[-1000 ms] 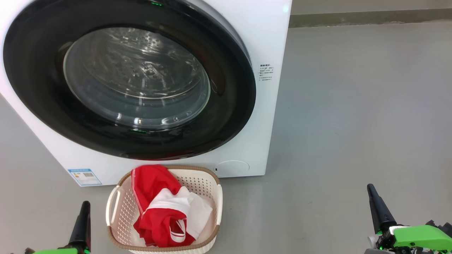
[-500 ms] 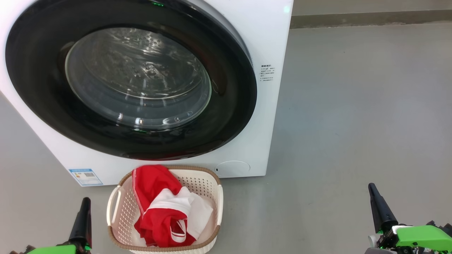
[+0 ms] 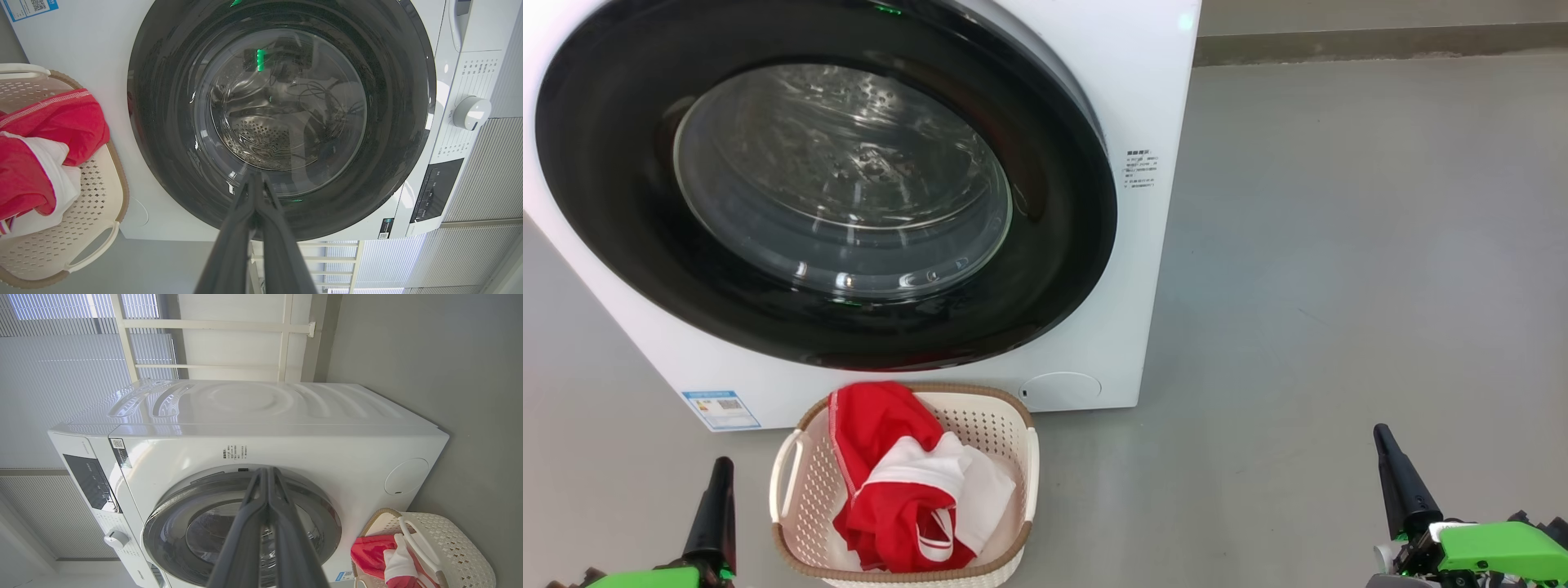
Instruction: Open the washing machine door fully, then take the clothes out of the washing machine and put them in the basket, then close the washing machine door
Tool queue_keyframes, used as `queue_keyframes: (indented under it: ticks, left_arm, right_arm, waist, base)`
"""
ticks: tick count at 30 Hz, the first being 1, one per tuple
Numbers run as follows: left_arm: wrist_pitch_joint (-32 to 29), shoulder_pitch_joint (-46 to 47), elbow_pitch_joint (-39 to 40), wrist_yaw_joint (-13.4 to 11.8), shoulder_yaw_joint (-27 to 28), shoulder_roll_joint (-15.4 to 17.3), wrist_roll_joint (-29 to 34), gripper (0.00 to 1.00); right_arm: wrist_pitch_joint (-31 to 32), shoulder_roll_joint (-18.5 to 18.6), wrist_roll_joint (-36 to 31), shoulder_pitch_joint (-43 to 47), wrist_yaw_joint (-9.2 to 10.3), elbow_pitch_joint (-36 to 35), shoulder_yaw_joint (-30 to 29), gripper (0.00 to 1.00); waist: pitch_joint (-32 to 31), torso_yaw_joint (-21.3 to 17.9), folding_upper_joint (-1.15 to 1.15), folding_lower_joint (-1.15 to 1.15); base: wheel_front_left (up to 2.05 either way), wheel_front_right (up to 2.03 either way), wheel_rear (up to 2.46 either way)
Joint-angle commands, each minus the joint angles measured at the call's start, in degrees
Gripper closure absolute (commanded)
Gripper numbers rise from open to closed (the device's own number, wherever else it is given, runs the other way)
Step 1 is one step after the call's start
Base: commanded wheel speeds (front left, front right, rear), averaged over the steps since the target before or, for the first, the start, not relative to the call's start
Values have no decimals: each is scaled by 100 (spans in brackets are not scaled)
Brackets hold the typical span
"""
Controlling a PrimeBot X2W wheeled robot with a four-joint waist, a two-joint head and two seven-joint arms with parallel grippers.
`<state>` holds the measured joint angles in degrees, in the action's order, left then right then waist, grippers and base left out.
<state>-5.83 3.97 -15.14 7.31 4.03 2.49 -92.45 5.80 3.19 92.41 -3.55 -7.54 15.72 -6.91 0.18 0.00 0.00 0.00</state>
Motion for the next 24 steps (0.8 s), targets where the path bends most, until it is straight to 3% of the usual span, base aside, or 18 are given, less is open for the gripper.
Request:
queue_keyframes:
  ticks: [1, 24]
  left_arm:
    - [-33, 219, 110, 18, 209, 71, -5, 100]
    - [-44, 220, 110, 18, 222, 62, 5, 100]
  right_arm:
    - [30, 6, 15, -259, 5, -172, 87, 100]
    - [42, -4, 3, -260, 5, -171, 72, 100]
  waist:
    - [0, 0, 0, 0]
    - [0, 0, 0, 0]
  base:
    - [0, 0, 0]
    - [0, 0, 0]
